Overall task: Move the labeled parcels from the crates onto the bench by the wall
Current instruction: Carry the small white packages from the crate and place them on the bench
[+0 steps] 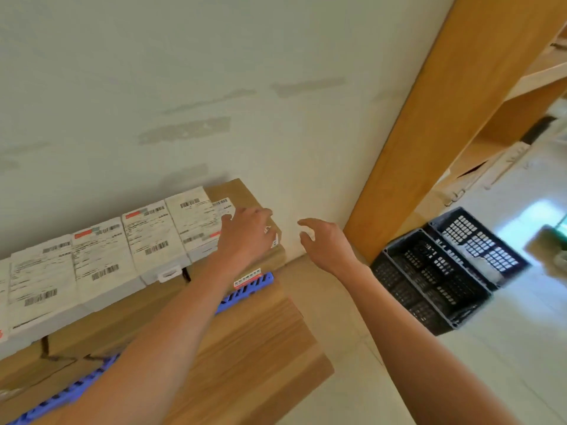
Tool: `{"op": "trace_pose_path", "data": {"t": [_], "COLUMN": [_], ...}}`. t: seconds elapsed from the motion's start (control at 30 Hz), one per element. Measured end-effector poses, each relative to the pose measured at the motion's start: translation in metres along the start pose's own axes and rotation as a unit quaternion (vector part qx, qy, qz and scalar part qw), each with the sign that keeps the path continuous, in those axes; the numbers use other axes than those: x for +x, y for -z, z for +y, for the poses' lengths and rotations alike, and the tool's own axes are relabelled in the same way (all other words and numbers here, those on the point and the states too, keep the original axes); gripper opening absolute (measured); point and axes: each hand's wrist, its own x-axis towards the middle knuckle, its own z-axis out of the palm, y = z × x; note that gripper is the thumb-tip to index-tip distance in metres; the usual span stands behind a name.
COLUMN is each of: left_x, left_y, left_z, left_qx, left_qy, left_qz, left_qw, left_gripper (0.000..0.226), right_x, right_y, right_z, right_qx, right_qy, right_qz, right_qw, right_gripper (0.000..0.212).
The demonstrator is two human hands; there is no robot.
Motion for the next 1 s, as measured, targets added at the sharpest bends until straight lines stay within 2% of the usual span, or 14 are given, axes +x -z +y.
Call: {"op": "trace_pose_path", "data": {"t": [0.23,0.47,0.7,1.0], "left_x": [-0.001,-0.032,-0.035,0.043], "left_y": [-0.064,-0.13,-0.181,-0.261], "left_z": [0.215,0.425,0.545,0.66], "left_qx": [0.005,-0.023,-0.006,-0.042], "left_qy": [-0.136,-0.252,-0.311,-0.305], "left_qz": [-0.047,-0.084,-0.126,-0.152], "left_qw": [0.99,0.964,0.942,0.939], "left_gripper": [0.045,0.045,0.045,0.042], "right_x": [-0.116,-0.246,-0.299,-0.255], "right_y": [0.109,0.187,0.229,0.287], "right_z": [0.17,0.336,0.434,0.572], "right_qx": [0.049,0.075,0.089,0.075], "right_qy": [-0.119,-0.254,-0.313,-0.326], "right_qz": [0.056,0.116,0.146,0.098], "right_qw": [0.99,0.957,0.934,0.937], "right_gripper": [0.039,0.037,0.036,0.034]}}
